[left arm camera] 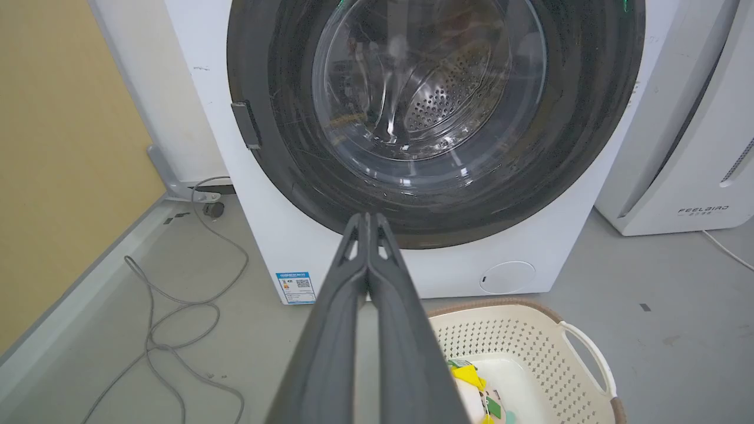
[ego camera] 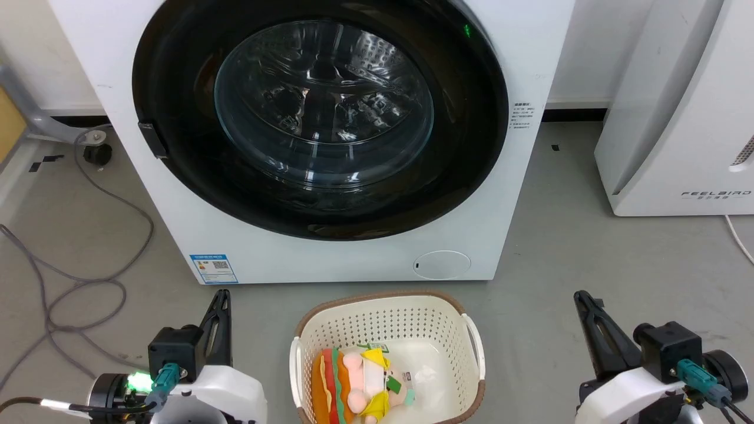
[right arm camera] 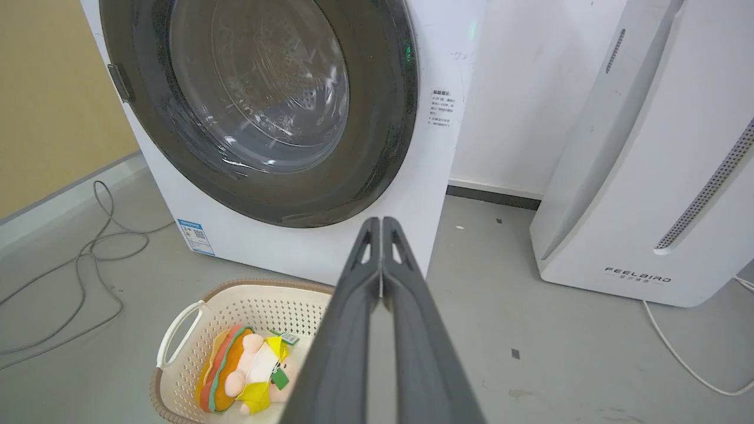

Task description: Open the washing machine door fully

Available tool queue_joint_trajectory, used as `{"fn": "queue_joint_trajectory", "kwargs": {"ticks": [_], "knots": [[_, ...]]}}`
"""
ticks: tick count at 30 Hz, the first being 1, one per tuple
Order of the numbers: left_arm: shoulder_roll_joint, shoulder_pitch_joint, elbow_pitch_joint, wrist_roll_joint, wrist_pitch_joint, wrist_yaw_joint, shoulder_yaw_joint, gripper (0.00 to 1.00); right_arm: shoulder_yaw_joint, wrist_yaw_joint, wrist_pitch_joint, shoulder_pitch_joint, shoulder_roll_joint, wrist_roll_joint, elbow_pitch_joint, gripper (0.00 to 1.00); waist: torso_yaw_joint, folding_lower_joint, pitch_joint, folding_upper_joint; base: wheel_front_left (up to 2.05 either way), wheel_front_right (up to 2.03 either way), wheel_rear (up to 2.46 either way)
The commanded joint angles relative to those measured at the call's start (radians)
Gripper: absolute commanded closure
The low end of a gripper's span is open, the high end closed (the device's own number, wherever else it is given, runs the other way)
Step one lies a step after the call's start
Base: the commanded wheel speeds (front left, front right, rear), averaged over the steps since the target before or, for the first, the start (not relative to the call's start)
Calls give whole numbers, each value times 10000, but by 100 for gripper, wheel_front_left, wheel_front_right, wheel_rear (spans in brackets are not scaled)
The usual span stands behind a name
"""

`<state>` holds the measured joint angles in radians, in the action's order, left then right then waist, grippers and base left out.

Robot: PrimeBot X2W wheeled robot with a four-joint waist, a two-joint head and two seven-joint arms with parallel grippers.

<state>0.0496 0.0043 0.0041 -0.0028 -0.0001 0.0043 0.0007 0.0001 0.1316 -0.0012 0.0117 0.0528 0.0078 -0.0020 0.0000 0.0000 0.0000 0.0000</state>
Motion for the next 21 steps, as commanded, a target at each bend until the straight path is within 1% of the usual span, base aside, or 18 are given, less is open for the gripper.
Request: {"fn": "queue_joint_trajectory", "kwargs": {"ticks": [1, 5, 6, 21], "knots": [[6, -43, -41, 28, 1, -43, -7, 100, -1, -9, 12, -117, -26, -78, 20, 100, 0, 0, 0, 0, 0, 0, 0], [6, -43, -41, 28, 1, -43, -7, 100, -1, -9, 12, -117, -26, -78, 20, 100, 0, 0, 0, 0, 0, 0, 0], [0, 0, 0, -1, -4, 1, 6, 0, 0, 0, -4, 0, 0, 1, 0, 0, 0, 0, 0, 0, 0, 0, 0], [-1, -52, -18, -60, -253, 211, -114, 0, -156, -1, -252, 7, -3, 400, -139, 0, 4, 0, 32, 0, 0, 0, 0]]}}
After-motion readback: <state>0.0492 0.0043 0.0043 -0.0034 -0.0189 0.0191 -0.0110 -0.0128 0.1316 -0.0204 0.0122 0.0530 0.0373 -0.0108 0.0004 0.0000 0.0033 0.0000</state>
